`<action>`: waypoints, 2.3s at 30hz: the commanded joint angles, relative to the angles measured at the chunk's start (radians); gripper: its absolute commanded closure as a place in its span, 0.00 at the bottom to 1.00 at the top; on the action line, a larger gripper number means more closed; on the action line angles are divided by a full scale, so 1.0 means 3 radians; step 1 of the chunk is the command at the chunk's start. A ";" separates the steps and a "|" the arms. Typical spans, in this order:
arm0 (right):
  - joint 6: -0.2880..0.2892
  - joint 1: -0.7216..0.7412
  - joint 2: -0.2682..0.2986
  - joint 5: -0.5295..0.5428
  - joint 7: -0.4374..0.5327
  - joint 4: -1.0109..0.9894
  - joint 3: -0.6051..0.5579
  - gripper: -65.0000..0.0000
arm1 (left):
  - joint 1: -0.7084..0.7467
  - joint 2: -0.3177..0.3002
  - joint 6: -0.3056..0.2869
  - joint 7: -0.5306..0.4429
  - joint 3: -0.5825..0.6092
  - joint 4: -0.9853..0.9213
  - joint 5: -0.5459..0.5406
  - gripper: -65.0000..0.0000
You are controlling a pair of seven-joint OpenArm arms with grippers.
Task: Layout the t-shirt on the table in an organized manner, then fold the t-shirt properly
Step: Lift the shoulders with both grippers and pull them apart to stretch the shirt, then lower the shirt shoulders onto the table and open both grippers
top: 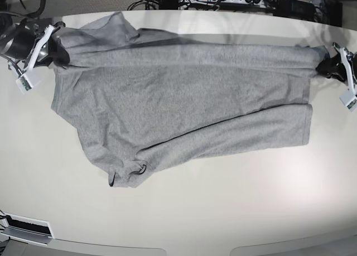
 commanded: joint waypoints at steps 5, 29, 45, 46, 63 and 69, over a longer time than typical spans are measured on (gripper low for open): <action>0.0005 0.0097 0.0048 0.0025 0.0113 0.0038 0.0025 1.00 | -0.0050 -0.0013 0.0003 -0.0089 -0.0046 0.0027 0.0031 1.00; 0.0005 0.0239 0.0050 0.0013 0.0257 0.0038 0.0027 0.44 | -0.0151 0.0104 0.0481 -0.0295 -0.0046 0.0027 0.0298 0.38; -0.0317 -0.0062 -0.0296 -0.0175 -0.0078 0.0037 0.0025 0.44 | -0.0151 0.0205 0.0528 -0.0295 -0.0046 0.0027 0.0317 0.38; -0.0317 -0.0066 -0.0360 -0.0245 -0.0055 0.0037 0.0025 0.44 | -0.0150 0.0231 0.0528 -0.0294 -0.0046 0.0027 0.0317 0.38; -0.0579 -0.0056 -0.0636 -0.0586 0.0294 -0.0445 0.0025 0.45 | -0.0142 0.0310 0.0516 -0.0195 -0.0045 0.0027 0.0314 0.38; -0.0371 -0.0056 -0.0670 -0.0586 0.0292 -0.0445 0.0025 0.88 | -0.0142 0.0309 0.0516 -0.0196 -0.0045 0.0027 0.0314 0.38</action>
